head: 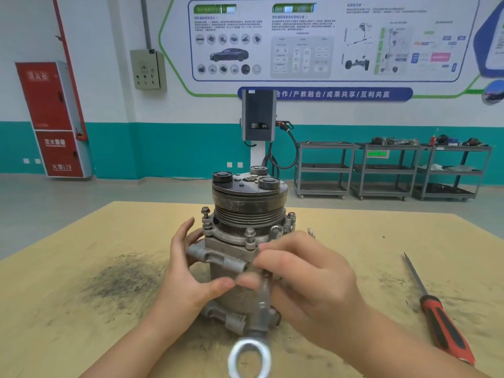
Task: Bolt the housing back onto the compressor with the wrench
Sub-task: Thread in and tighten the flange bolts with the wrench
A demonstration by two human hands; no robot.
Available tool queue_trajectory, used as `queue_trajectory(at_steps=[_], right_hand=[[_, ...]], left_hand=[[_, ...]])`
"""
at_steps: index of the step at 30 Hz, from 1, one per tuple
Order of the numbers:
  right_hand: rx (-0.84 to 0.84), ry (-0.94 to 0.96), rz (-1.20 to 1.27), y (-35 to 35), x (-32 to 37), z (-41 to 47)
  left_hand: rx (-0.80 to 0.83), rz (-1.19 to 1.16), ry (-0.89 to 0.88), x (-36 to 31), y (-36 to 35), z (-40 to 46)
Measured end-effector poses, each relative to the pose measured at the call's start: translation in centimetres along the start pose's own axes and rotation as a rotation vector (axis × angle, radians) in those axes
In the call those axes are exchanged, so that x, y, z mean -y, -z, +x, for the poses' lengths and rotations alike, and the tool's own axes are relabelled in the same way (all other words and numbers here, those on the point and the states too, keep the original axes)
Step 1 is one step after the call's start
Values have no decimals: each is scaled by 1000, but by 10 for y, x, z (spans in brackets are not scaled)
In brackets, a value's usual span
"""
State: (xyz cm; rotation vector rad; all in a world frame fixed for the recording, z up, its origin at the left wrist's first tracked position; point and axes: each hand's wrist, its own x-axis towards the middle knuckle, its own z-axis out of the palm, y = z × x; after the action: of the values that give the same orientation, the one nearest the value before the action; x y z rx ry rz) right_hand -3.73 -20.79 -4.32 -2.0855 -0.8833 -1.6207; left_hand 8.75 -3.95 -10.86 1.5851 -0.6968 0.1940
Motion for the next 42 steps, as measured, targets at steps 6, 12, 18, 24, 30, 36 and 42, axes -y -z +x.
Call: queue_trajectory(at_steps=[6,12,18,24,30,36,42], right_hand=[[-217,-267,254,11,2,20],[-563,-1080,847,23,-24,30],[-619,-1265,1057,18,-42,24],[-605,-801,807,4,-32,6],[-152,-46,215,6,-20,-4],[-61,-63,63,3,-5,5],[-506,-769,760,18,-14,26]], left_hand=[[-4,91,-28,-10,-6,-5],[-13,140,-40,-18,-10,-8],[-2,146,-33,-23,-9,-8],[3,125,-8,-26,-9,-9],[6,118,-1,-28,-8,-9],[-1,128,-11,-26,-9,-9],[-2,146,8,-26,-8,-8]])
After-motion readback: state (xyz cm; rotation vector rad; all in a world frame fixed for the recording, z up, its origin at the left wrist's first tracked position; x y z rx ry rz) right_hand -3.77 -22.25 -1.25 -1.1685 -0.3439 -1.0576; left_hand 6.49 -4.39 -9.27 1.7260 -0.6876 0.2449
